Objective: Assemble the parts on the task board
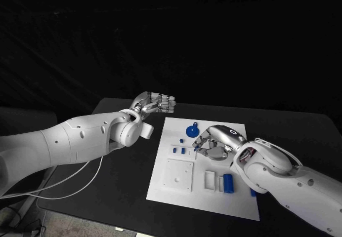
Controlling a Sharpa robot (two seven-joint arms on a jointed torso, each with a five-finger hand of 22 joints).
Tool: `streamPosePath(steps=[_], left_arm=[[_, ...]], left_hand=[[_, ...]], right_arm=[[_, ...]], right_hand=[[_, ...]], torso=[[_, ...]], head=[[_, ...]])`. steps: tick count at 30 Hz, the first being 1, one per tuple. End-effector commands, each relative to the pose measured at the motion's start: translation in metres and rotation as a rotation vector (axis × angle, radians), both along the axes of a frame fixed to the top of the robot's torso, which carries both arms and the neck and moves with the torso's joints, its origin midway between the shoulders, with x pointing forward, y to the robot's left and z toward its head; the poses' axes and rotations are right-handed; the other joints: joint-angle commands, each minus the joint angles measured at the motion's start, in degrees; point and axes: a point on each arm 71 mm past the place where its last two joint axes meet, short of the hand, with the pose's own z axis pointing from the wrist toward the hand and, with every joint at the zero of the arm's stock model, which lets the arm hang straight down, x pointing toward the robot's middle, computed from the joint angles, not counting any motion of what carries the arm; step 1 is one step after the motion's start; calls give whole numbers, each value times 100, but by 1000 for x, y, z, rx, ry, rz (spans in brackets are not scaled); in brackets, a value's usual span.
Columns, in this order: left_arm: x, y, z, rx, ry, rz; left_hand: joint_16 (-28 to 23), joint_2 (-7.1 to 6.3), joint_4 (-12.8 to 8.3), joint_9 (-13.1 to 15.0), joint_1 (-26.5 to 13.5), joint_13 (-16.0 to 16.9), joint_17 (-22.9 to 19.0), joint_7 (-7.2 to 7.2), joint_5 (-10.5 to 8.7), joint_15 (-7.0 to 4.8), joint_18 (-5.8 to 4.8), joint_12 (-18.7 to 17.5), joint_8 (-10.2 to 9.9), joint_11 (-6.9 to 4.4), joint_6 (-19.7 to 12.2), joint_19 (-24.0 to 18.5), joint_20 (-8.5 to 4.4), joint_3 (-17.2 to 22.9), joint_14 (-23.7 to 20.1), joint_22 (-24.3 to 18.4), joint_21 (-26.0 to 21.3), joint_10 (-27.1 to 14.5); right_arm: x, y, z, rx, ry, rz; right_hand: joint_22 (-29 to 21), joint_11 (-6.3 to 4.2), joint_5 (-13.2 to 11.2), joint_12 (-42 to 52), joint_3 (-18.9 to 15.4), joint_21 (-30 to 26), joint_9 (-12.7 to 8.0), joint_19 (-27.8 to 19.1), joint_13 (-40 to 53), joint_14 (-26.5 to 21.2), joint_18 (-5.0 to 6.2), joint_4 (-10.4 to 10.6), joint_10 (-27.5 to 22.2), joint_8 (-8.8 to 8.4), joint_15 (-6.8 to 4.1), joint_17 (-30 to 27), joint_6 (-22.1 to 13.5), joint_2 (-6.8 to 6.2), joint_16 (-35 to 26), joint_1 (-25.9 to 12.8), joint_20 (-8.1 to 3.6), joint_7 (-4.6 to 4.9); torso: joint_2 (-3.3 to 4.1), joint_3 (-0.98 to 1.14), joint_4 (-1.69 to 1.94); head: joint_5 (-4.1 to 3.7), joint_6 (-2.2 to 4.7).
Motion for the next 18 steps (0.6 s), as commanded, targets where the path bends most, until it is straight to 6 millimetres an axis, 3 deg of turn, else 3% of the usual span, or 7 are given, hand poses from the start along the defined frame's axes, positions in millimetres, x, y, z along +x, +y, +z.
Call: streamPosePath(steps=[1, 6, 10, 18], left_arm=[[0, -4, 2, -13, -10, -7], [0, -7, 2, -15, -9, -12], [1, -9, 2, -17, -8, -16], [1, -11, 1, -19, -1, -19]], left_hand=[[-24, 24, 3, -4, -17, -5, -7, 1, 22, 2, -17, -6, -18, 10, -29, 34, 9, -19, -8, -5, 27, -14], [-24, 24, 3, -4, -17, -5, -7, 1, 22, 2, -17, -6, -18, 10, -29, 34, 9, -19, -8, -5, 27, -14], [-24, 24, 3, -4, -17, -5, -7, 1, 22, 2, -17, -6, -18, 10, -29, 34, 9, -19, -8, -5, 27, -14], [-24, 34, 0, -5, -16, -5, -7, 0, 25, 0, -18, -7, -19, 8, -25, 38, 8, -9, -9, -37, 30, -10]], right_arm=[[-5, 9, -4, -33, -40, 37], [-12, 19, -17, -99, -56, 62], [-17, 26, -27, -148, -47, 78], [-24, 36, -41, -196, -30, 102]], right_hand=[[87, -98, 15, 13, -22, -80, 8, 61, 6, 10, 193, -15, 104, 27, -13, -8, -20, 61, -10, -6, -2, 27], [236, -99, 10, 13, -24, -153, 9, 95, 4, 6, 166, -50, 109, 27, -13, -5, -5, 61, 5, -8, -6, 24], [311, -100, 5, 13, -28, -223, 5, 117, 4, 3, 165, -65, 112, 26, -14, -6, -2, 63, 8, -9, -6, 22], [342, -102, 6, 13, -31, -262, 6, 132, 4, 5, 177, -72, 117, 28, -16, -6, 4, 62, 12, -11, -9, 21]], torso=[[1, 3, -1], [2, 7, -5], [0, 7, -5], [0, 14, -11]], head=[[61, -39], [87, -63], [40, -80], [52, -106]])
